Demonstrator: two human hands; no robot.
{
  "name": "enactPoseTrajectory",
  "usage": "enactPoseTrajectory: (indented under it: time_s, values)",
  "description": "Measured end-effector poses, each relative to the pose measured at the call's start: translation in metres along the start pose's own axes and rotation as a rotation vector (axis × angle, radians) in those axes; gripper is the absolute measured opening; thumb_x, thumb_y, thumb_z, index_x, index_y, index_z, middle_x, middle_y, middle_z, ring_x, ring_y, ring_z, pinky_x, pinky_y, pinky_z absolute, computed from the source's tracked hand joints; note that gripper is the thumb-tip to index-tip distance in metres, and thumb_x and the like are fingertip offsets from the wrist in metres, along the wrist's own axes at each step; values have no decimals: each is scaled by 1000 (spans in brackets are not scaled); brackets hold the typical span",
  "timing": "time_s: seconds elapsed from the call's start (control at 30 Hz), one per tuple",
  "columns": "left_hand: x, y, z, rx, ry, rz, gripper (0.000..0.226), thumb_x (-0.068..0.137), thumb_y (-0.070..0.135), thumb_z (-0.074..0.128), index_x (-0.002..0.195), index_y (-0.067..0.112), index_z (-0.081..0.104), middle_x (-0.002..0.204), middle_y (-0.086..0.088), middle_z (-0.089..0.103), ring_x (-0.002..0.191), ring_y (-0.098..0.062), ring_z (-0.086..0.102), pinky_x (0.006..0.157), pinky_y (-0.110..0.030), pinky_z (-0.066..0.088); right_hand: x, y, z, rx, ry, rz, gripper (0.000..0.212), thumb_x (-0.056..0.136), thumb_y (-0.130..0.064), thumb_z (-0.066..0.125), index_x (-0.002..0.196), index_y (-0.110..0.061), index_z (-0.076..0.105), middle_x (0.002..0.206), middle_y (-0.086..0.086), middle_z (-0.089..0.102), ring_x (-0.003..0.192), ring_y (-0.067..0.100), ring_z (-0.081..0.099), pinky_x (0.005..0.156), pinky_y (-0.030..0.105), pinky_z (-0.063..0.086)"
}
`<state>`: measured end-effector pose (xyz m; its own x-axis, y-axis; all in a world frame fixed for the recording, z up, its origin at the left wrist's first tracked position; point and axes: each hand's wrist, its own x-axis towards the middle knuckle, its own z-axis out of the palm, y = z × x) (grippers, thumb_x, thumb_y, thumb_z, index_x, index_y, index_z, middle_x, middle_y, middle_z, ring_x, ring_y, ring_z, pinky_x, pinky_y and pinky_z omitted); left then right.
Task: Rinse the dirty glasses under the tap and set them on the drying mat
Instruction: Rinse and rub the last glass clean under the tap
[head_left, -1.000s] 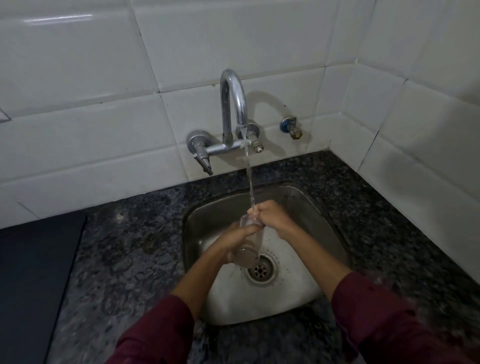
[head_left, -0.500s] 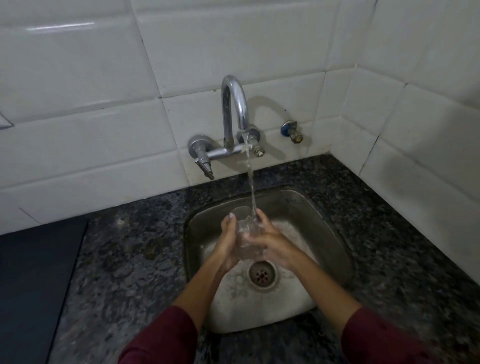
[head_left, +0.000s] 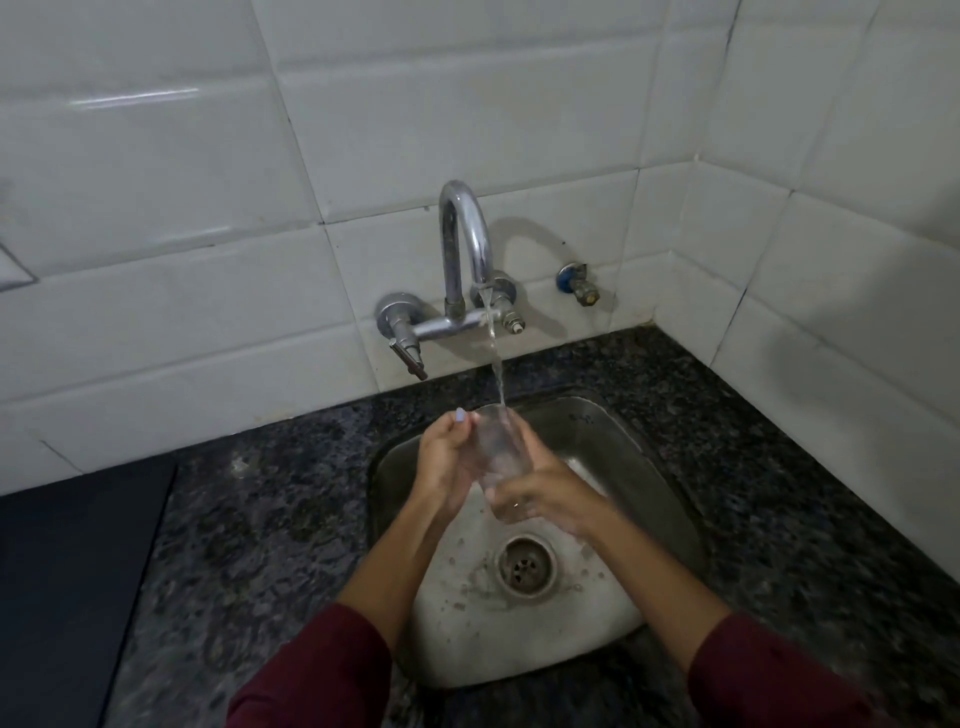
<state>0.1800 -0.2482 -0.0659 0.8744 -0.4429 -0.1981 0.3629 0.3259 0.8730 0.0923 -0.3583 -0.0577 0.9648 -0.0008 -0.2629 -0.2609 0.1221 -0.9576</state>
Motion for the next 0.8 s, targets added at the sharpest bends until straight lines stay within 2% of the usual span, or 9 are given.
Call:
enactPoseTrajectory:
  time_s: [0.07,0.13,0.3,0.37,0.43,0.53,0.63,0.73,0.8]
  values:
    - [-1,3,0,-99,-48,17,30,99,9,36,74,10,52,65,0,64,65,-14,65,73,-36,52,-5,-3,-6,342,-143,10,83,73,-4,67,134,-51,36,120,8,61,82,33,63,63,41,57]
    - [0,6,2,-85,-38,15,31,100,12,34,75,10,51,70,-2,64,68,-15,65,72,-36,53,-7,-9,-6,330,-155,33,81,76,-4,66,135,-51,34,111,13,63,78,32,65,63,42,57]
    - [3,12,8,381,-59,61,30,99,29,45,83,9,60,87,-14,63,85,-26,60,82,-42,49,2,-13,2,-825,244,-83,113,68,-26,73,133,-64,-10,127,7,55,93,28,65,75,43,56]
    - [2,15,10,367,-41,69,26,98,24,47,81,9,58,82,-10,61,79,-23,59,75,-35,50,5,-15,3,-1030,298,-169,115,66,-35,72,131,-64,-18,126,11,56,104,32,60,85,44,51]
    - [1,19,9,239,-62,79,24,99,15,44,82,7,59,83,-10,64,77,-19,62,73,-31,52,9,-18,1,-930,242,-159,116,65,-30,73,133,-64,-15,127,9,56,102,31,61,84,45,53]
    - [1,22,2,132,-120,95,28,98,5,40,80,5,61,90,-12,67,80,-22,64,75,-36,54,8,-20,-7,-214,-23,-40,108,68,-6,74,139,-58,12,130,7,52,90,27,65,73,43,57]
    - [0,27,1,68,-181,88,37,98,5,39,77,10,69,89,-11,70,71,-22,66,52,-30,54,4,-18,-15,186,-280,8,80,80,-5,63,136,-53,32,114,19,55,80,28,63,67,40,55]
    - [3,30,1,167,-176,105,29,97,7,42,81,9,66,91,-9,69,82,-24,64,70,-35,55,3,-24,-11,80,-147,42,83,76,-7,69,135,-53,33,115,13,57,77,28,65,68,42,56]
    - [4,28,1,359,-159,123,15,95,12,51,85,9,61,88,-9,64,85,-26,60,79,-40,50,6,-27,-3,-498,130,-31,98,71,-14,74,140,-53,17,124,8,56,89,28,67,79,46,56]
